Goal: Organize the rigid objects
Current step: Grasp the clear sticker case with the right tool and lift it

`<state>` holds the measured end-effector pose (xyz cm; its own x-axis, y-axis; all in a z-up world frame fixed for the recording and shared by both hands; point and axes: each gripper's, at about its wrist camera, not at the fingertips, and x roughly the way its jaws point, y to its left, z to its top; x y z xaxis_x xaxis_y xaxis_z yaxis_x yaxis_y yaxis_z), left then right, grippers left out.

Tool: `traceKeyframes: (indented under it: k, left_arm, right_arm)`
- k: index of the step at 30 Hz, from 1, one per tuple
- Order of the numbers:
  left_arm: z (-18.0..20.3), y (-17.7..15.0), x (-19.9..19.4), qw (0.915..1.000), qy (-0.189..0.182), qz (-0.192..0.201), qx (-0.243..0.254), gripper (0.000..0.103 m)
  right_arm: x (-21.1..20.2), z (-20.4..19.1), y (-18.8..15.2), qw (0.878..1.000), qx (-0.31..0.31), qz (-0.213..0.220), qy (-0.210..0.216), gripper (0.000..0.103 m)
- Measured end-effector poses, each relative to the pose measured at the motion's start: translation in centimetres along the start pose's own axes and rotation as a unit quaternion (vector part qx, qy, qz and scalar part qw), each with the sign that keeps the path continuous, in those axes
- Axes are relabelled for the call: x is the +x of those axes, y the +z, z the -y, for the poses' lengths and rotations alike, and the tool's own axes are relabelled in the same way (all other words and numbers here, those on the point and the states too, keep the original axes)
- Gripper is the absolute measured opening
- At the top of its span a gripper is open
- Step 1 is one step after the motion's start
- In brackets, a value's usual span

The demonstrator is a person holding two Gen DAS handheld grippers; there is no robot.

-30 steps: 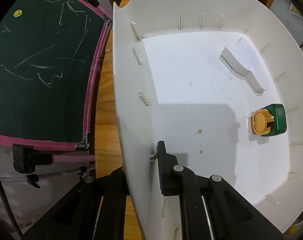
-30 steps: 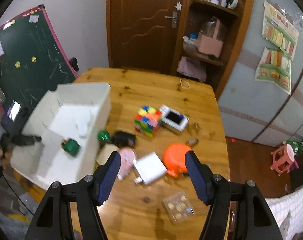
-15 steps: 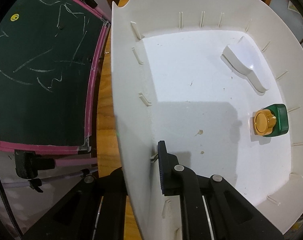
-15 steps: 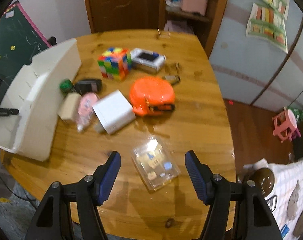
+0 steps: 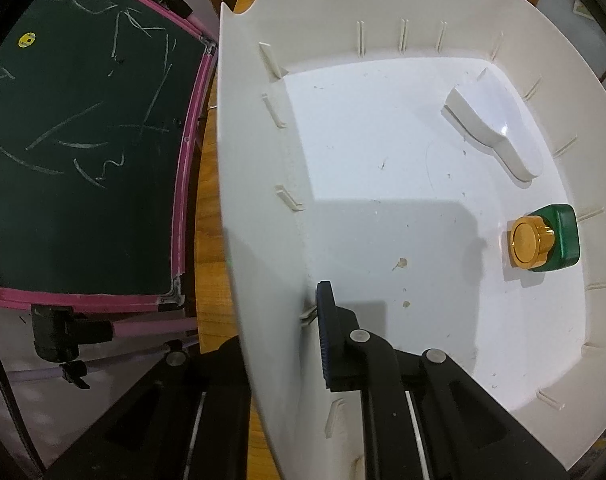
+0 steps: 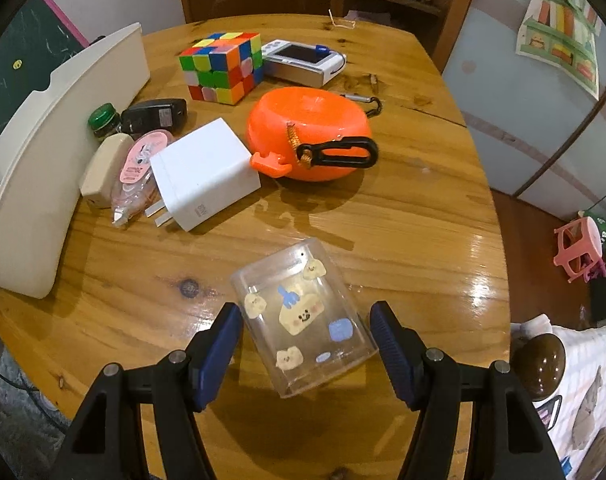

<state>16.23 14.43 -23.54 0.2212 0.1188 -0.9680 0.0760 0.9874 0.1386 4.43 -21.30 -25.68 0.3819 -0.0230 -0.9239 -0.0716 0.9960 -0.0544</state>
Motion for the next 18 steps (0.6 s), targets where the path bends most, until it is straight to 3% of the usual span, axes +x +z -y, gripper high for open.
traceKeyframes:
  k: [18]
  left_arm:
    - [0.1,-0.1,0.0,0.9999,0.006,0.002,-0.007,0.014]
  right_arm:
    - [-1.8,-1.0,0.0,0.999,0.025,0.022,-0.027,0.054]
